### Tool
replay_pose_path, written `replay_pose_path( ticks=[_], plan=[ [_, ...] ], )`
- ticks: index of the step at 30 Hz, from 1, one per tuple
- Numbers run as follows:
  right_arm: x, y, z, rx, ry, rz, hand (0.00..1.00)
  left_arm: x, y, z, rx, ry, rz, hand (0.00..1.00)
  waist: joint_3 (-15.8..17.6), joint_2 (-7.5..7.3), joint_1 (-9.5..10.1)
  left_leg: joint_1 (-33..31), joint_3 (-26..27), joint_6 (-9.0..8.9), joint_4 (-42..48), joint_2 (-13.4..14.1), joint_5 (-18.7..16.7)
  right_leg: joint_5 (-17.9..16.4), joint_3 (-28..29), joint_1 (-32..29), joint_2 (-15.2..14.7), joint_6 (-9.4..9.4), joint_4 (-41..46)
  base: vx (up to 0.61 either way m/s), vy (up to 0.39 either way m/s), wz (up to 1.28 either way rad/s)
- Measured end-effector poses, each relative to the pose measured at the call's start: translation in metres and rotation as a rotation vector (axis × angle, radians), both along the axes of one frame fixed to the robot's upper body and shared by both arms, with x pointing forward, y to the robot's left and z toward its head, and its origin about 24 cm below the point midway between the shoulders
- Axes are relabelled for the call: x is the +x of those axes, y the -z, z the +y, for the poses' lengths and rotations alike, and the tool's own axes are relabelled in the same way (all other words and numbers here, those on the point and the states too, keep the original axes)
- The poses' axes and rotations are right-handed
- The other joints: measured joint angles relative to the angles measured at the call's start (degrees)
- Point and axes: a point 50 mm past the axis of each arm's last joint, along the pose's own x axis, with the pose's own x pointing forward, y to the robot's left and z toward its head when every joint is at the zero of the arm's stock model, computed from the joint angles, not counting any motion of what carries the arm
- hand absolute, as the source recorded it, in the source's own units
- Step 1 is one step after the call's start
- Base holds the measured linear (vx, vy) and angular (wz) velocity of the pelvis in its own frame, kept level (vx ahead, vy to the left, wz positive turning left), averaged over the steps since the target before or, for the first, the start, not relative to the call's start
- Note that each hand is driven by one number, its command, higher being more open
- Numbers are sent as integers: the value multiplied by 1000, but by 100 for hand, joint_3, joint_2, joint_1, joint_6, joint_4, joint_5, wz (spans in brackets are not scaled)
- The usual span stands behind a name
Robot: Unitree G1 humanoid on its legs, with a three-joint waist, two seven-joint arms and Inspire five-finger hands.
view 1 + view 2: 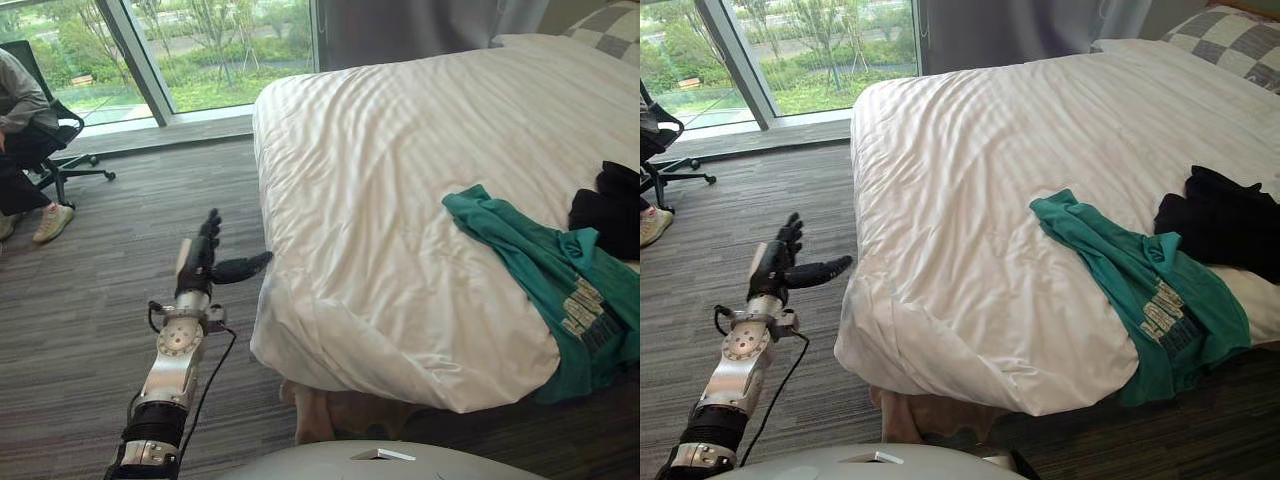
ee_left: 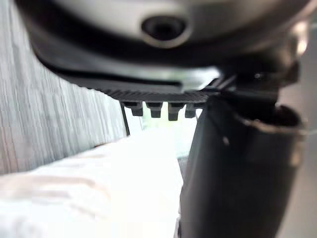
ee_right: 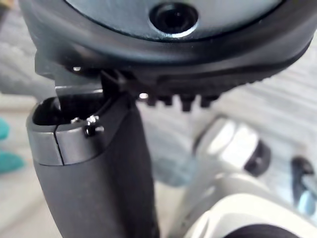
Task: Tidy up the quilt and then pick up the clothes from the bed and put them into the laundry hamper
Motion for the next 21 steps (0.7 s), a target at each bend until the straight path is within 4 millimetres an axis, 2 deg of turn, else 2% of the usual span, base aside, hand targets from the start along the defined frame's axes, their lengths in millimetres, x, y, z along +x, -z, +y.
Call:
replay_pose_path(
  ticks=[5, 10, 13, 14, 21],
  plan=[
    [-5, 0, -3, -6, 42, 7, 100, 16, -9, -33, 63, 364, 46, 100, -31, 11, 0, -161, -141, 28, 1, -31, 34, 19, -99, -62, -15, 20, -7, 19, -9, 15],
    [1, 0, -7, -2, 31, -6, 100, 21, -7, -42, 76, 533, 184, 100, -43, 36, -143, -229, -208, 30, 4, -35, 38, 13, -167, -58, -14, 3, -20, 45, -5, 6],
    [2, 1, -6, 3, 30, -4, 100, 21, -2, -44, 80, 609, 306, 100, -37, 48, -153, -232, -229, 32, 5, -35, 43, 10, -173, -48, -12, -7, -19, 14, -4, 1],
    [2, 1, -6, 4, 30, -4, 100, 19, 1, -43, 85, 635, 348, 0, -36, 50, -160, -232, -244, 32, 4, -36, 44, 6, -181, -42, -12, -13, -18, -2, -8, 4],
    [5, 2, -5, 13, 29, -8, 100, 8, 14, -35, 145, 744, 549, 0, 28, 28, -164, -240, -419, 41, 1, -40, 62, -37, -321, 12, -19, -72, -10, -36, -7, 12]
  ],
)
